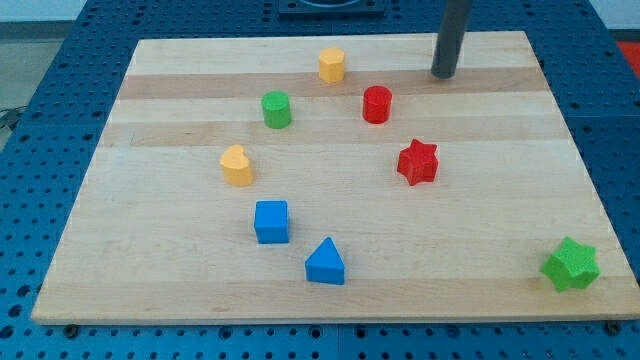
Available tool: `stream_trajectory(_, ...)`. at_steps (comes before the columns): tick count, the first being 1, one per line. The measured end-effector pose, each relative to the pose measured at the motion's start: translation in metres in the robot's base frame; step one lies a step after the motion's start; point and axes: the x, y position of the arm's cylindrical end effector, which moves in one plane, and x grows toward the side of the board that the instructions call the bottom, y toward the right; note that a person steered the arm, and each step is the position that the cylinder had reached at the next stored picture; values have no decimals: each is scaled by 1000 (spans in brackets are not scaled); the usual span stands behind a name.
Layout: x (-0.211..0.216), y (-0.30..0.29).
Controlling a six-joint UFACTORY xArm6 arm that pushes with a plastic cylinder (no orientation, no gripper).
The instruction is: Place the green star parallel to blue triangle
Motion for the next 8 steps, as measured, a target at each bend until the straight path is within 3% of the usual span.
stream_trajectory(2,15,35)
stream_trajectory(3,80,88)
stream_trajectory(5,136,109)
stream_trajectory(6,252,124)
stream_trajectory(7,259,124)
stream_trajectory(8,293,125)
